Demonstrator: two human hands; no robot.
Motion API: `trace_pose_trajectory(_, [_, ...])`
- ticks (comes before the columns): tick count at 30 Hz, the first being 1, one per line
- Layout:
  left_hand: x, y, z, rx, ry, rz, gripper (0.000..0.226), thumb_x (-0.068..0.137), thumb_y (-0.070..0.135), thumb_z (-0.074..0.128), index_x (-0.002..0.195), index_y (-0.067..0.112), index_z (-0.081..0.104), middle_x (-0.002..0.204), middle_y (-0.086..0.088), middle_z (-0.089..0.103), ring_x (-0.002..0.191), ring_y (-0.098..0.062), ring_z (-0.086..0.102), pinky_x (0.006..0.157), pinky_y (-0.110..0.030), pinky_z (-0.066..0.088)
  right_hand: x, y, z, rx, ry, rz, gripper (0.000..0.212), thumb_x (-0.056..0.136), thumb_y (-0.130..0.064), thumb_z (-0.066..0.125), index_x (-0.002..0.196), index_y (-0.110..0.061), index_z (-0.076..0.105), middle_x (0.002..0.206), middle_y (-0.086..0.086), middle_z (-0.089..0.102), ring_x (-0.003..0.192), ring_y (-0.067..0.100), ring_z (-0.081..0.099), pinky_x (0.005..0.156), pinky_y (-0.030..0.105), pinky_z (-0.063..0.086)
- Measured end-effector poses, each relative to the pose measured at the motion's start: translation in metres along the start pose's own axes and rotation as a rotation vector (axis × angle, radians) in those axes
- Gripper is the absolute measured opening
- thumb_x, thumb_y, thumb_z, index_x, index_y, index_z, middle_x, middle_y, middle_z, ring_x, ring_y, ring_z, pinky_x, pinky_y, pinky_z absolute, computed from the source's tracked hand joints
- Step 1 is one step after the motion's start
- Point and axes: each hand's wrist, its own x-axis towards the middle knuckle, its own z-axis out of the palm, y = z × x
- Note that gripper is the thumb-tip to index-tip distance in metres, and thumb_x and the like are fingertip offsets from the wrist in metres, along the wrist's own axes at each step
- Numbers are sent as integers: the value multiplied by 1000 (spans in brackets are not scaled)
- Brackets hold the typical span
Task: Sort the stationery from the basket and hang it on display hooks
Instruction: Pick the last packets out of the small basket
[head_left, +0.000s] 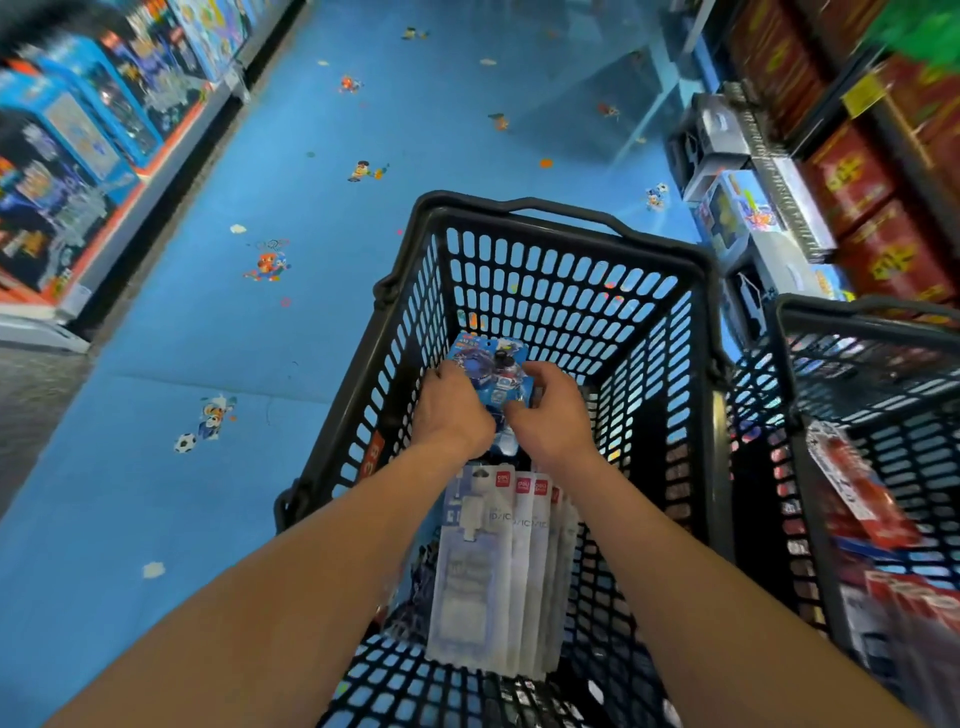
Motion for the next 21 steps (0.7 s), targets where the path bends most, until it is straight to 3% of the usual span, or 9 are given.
trace_pose_trajectory(5, [-21, 1, -12, 13, 20, 83, 63, 89, 13, 70, 143, 2, 41, 142, -20, 49, 129, -35, 53, 103, -41, 48, -29, -18, -23, -90, 4, -47, 52, 85, -19, 74, 134, -16, 56, 131, 4, 58, 121, 21, 56, 103, 41, 50])
trace_pose_trajectory(9, [-52, 3, -19, 32, 54, 147, 56, 86, 17, 71, 137, 4, 48, 129, -16, 61, 118, -34, 61, 96, -41, 54, -64, -31, -45, -113, -10, -128, 39, 87, -15, 72, 124, -13, 59, 116, 4, 60, 103, 20, 59, 77, 27, 44])
trace_pose_trajectory(13, [-99, 8, -23, 66, 72, 217, 42, 86, 30, 65, 124, 14, 59, 111, -8, 69, 99, -29, 67, 75, -33, 52, -118, -40, -81, -98, -26, -226, 23, 90, -12, 69, 108, -17, 56, 95, -5, 58, 88, 17, 57, 61, 17, 39])
trace_pose_trajectory(15, [-136, 15, -26, 37, 108, 263, 36, 90, 35, 63, 121, 17, 60, 108, -3, 69, 94, -24, 65, 72, -28, 44, -154, -42, -107, -90, -36, -282, 29, 91, -12, 70, 116, -17, 56, 100, -3, 54, 91, 20, 57, 65, 18, 40])
trace_pose_trajectory(18, [-205, 29, -29, -1, 40, 336, 25, 99, 21, 61, 124, 18, 55, 105, 7, 60, 99, -16, 58, 76, -18, 36, -211, -36, -152, -126, -57, -327, 51, 92, -13, 70, 139, -12, 50, 118, 4, 54, 103, 25, 58, 76, 19, 39])
trace_pose_trajectory(21, [-286, 34, -28, -30, 9, 377, 43, 96, 28, 70, 133, 19, 51, 116, 9, 56, 113, -16, 58, 89, -22, 39, -266, -18, -198, -177, -79, -344, 62, 91, -28, 74, 145, -16, 45, 140, 9, 50, 125, 27, 53, 100, 34, 45])
